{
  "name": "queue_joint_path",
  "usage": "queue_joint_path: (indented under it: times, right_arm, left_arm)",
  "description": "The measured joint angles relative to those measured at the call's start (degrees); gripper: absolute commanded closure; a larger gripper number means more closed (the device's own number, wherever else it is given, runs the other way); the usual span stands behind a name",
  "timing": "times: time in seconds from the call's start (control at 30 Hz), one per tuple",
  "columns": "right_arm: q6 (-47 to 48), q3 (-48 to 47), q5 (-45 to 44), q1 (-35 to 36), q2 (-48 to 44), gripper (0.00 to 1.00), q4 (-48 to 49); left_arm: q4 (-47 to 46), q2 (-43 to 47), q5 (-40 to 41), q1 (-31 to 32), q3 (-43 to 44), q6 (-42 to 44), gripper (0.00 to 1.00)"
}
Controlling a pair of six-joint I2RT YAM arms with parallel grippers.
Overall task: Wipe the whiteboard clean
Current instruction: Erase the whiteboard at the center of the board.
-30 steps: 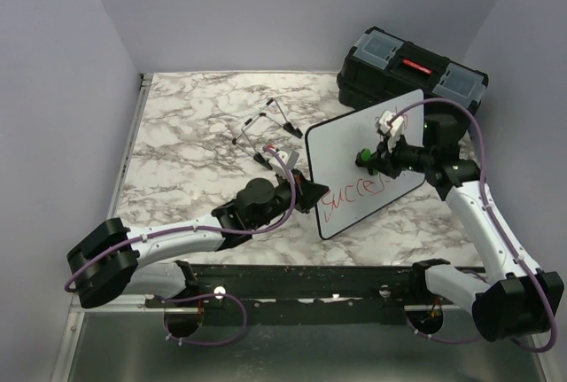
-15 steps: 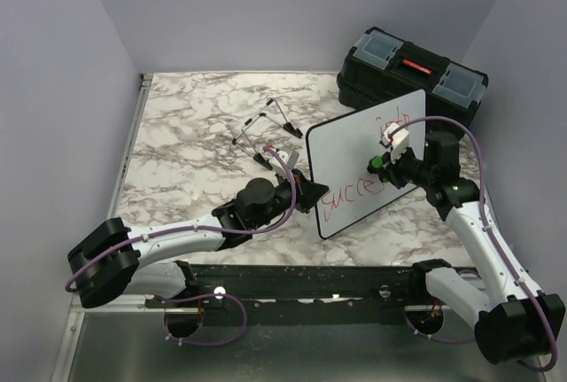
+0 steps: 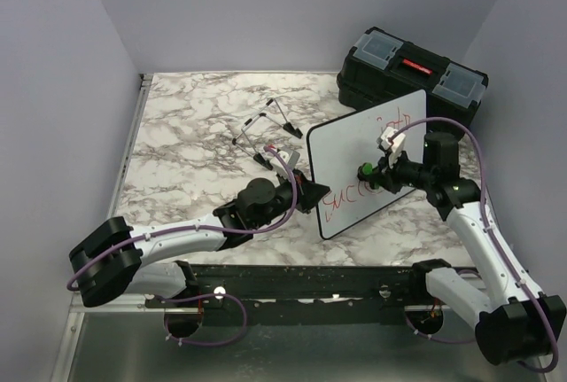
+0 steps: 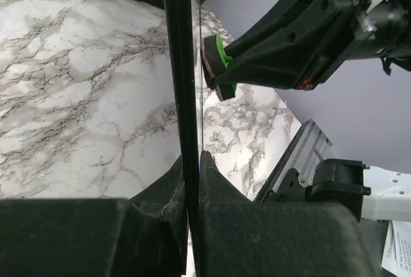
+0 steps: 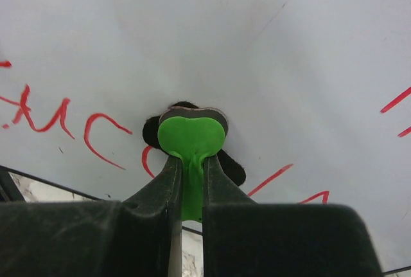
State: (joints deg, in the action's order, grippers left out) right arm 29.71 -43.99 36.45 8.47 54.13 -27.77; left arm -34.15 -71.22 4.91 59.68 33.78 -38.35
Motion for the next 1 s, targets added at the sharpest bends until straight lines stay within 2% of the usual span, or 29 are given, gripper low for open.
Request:
queue_joint_path:
  times: [0.13,0.33,0.5,0.6,0.7,1.0]
  right_arm:
    - [-4.42,-2.14,0.66,0.11,0.85,0.99,2.21]
    - [-9.44,-7.76,6.49,2.05,4.90,0.99,5.40]
    - [-12.31,-12.28,6.93,4.22,6.38,0.99,6.47]
    - [-15.82,-13.64,2.71,4.63,6.58,0.99,9.31]
    - [-19.39,-13.81,-5.53,4.66,6.86,0.99,12.59]
    - [-23.32,-11.74,-22.71,4.66,7.30,0.99,18.53]
  left_arm:
    - [-0.09,-0.37,-0.57,0.02,0.00,0.20,1.00]
    - [-0.09,-0.37,-0.92,0.04,0.00,0.22,1.00]
    - [-0.07,-0.85,-0.90,0.02,0.20,0.13,1.00]
    - [0.02,-1.73,-0.92,0.04,0.81,0.11,1.00]
    - [0.22,-2.19,-0.94,0.04,1.46,0.09,1.00]
    - [1.20,-2.19,-1.01,0.07,2.21,-0.22,1.00]
